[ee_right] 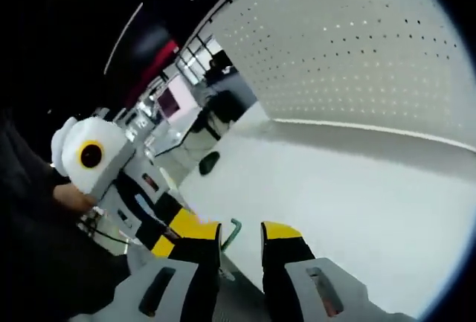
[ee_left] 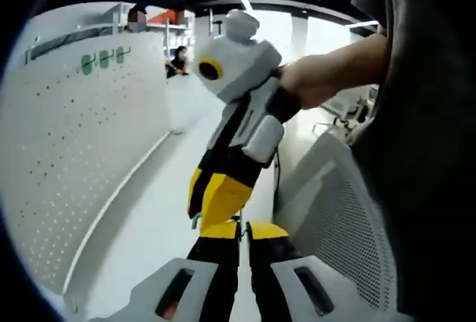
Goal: Insert the hook assembly into the mounting plate slot until the hook locks in place.
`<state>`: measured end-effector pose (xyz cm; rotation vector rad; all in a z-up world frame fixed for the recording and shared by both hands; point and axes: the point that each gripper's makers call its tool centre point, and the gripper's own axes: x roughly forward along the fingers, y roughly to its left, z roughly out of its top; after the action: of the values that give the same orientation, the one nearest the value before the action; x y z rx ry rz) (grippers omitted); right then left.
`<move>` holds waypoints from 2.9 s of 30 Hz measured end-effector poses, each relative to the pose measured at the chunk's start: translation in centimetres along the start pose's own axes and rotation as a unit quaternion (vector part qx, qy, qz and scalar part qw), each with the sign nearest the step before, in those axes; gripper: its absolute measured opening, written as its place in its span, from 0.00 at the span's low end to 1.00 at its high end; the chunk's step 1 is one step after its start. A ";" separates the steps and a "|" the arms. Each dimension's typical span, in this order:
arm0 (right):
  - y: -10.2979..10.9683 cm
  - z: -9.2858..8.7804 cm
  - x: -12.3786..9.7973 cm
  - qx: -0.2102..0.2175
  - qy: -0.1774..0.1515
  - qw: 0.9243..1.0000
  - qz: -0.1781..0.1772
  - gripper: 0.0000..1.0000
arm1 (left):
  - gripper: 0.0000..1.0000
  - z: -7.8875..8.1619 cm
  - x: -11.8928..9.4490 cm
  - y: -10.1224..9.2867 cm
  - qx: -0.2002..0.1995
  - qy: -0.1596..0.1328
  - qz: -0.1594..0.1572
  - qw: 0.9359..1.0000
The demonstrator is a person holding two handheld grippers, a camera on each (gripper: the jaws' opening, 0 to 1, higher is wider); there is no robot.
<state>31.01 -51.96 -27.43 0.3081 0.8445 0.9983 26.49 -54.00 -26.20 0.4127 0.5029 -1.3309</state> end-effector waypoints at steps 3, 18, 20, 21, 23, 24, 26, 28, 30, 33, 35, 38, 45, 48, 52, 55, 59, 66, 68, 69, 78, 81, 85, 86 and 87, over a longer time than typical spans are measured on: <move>0.3 0.2 -0.1 0.057 -0.001 0.998 0.021 0.15 | 0.03 0.4 0.1 -0.1 0.013 -0.004 -0.008 1.000; 1.2 0.0 -0.1 0.198 0.016 0.975 0.100 0.01 | 0.04 0.5 0.1 -0.5 0.045 -0.007 -0.024 0.999; 1.5 0.4 -0.1 0.199 0.007 0.975 0.102 0.00 | 0.05 0.3 0.2 -0.1 0.029 -0.006 -0.019 0.999; 1.5 0.7 -0.1 0.198 0.001 0.975 0.103 0.00 | 0.05 0.3 0.3 0.2 0.016 -0.008 -0.012 1.000; 1.1 1.2 0.0 0.182 -0.012 0.979 0.089 0.00 | 0.06 0.1 0.3 0.9 -0.028 -0.014 -0.002 0.999; 1.0 1.4 0.0 0.173 -0.017 0.981 0.081 0.00 | 0.07 0.0 0.3 1.2 -0.055 -0.014 0.000 0.998; 0.2 2.0 -0.1 0.149 -0.032 0.987 0.061 0.00 | 0.11 -0.1 0.1 2.4 -0.085 -0.019 0.021 0.996; -0.2 2.5 -0.4 0.117 -0.045 0.991 0.040 0.00 | 0.25 -0.7 0.0 3.0 -0.156 -0.012 0.030 0.987; -0.7 3.1 -0.6 0.082 -0.058 0.995 0.017 0.00 | 0.43 -0.9 0.0 3.7 -0.192 -0.014 0.042 0.980; -1.5 4.2 -1.3 0.007 -0.078 0.996 -0.033 0.00 | 0.58 -1.2 0.0 4.3 -0.239 -0.018 0.053 0.969; -1.7 4.8 -1.5 -0.008 -0.095 0.994 -0.047 0.00 | 0.60 -1.1 0.0 4.3 -0.256 -0.023 0.053 0.965; -1.6 6.0 -2.0 -0.008 -0.134 0.989 -0.063 0.00 | 0.62 -0.9 0.2 4.6 -0.280 -0.027 0.067 0.957; -0.9 7.0 -1.7 -0.023 -0.179 0.980 -0.083 0.00 | 0.65 -0.3 0.7 5.6 -0.310 -0.036 0.125 0.942; -0.7 7.1 -1.5 -0.026 -0.184 0.979 -0.089 0.00 | 0.62 0.0 0.5 6.1 -0.314 -0.042 0.148 0.937; -0.2 7.5 -1.3 -0.034 -0.199 0.975 -0.093 0.00 | 0.57 1.4 -0.6 7.4 -0.327 -0.083 0.187 0.923; 0.1 8.2 -1.4 -0.053 -0.215 0.970 -0.101 0.00 | 0.54 1.5 -0.9 7.7 -0.319 -0.080 0.195 0.924; 0.5 8.5 -1.3 -0.054 -0.219 0.970 -0.095 0.00 | 0.52 1.8 -0.9 7.7 -0.321 -0.084 0.194 0.923; 1.3 8.6 -1.0 -0.067 -0.224 0.968 -0.087 0.00 | 0.44 2.3 -0.9 7.7 -0.317 -0.091 0.191 0.924; 1.5 8.5 -0.9 -0.071 -0.223 0.969 -0.083 0.00 | 0.41 2.3 -0.8 7.5 -0.316 -0.090 0.185 0.926; 1.6 8.6 -0.9 -0.073 -0.225 0.968 -0.085 0.00 | 0.38 2.3 -0.7 7.4 -0.314 -0.089 0.183 0.927; 2.0 8.7 -0.6 -0.097 -0.220 0.967 -0.081 0.00 | 0.33 2.2 -0.8 7.5 -0.310 -0.090 0.182 0.929; 2.1 8.6 -0.4 -0.103 -0.212 0.969 -0.080 0.00 | 0.33 2.1 -0.8 7.5 -0.303 -0.085 0.182 0.931; 2.2 8.4 -0.2 -0.109 -0.194 0.972 -0.075 0.01 | 0.32 1.7 -0.8 7.6 -0.296 -0.075 0.180 0.935; 2.2 8.2 -0.1 -0.106 -0.187 0.974 -0.070 0.01 | 0.32 1.6 -0.8 7.6 -0.292 -0.072 0.180 0.936; 2.1 8.2 -0.1 -0.106 -0.183 0.975 -0.071 0.01 | 0.32 1.5 -0.8 7.6 -0.289 -0.068 0.180 0.938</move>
<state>35.81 -49.76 -20.78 0.2353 0.4136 0.8550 33.93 -52.74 -24.56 -0.0777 0.6400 -0.7986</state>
